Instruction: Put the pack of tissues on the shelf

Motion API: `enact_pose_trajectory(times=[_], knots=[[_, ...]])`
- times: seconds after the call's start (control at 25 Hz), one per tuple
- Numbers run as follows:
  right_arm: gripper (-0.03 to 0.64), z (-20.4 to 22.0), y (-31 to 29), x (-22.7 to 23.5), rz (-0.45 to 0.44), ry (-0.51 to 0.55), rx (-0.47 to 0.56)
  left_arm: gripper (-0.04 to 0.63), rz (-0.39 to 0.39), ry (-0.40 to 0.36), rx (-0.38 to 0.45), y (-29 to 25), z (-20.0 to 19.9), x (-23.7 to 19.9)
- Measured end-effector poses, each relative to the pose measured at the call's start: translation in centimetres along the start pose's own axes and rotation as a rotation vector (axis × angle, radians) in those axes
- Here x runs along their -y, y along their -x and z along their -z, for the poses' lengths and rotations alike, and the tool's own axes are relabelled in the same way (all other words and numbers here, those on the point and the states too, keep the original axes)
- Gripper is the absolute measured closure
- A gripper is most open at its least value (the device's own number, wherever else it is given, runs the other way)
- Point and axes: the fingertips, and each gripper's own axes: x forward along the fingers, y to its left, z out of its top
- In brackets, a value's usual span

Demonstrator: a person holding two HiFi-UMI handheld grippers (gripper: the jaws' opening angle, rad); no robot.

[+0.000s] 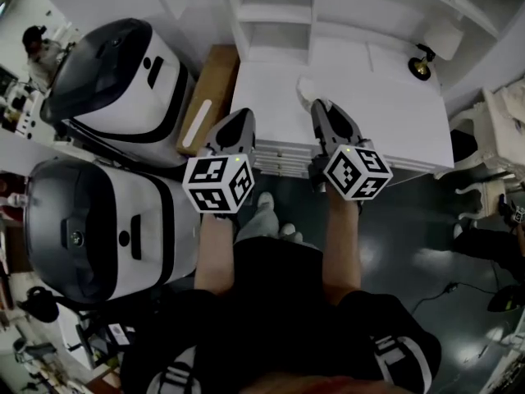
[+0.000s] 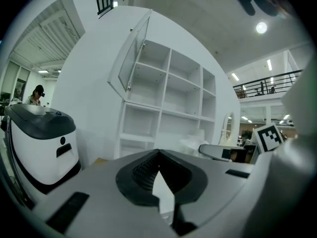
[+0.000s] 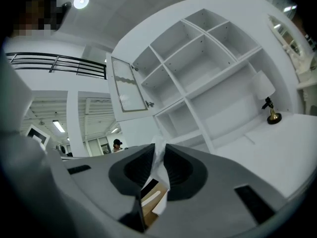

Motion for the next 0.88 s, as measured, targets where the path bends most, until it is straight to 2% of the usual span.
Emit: enact_pose_trajectory(times=[0.16,0.52,0.88], knots=[[0.552,1.3,-1.7,0.8,0.001,-0.006,-0.027,0.584,-0.013,0.008,-0.024,-1.5,1.2,-1.4],[0.551,-1.4,-3.1,5.1,0.086,0.025,0.008,0.584,0.043,0.000,-0.002,-6.8,0.1,-0.7],[0.551,-3.4,-10.0,5.9,0.043,0.068,0.003,0.584,0.029,0.015,0.040,-12.4,-2.9,-3.8]])
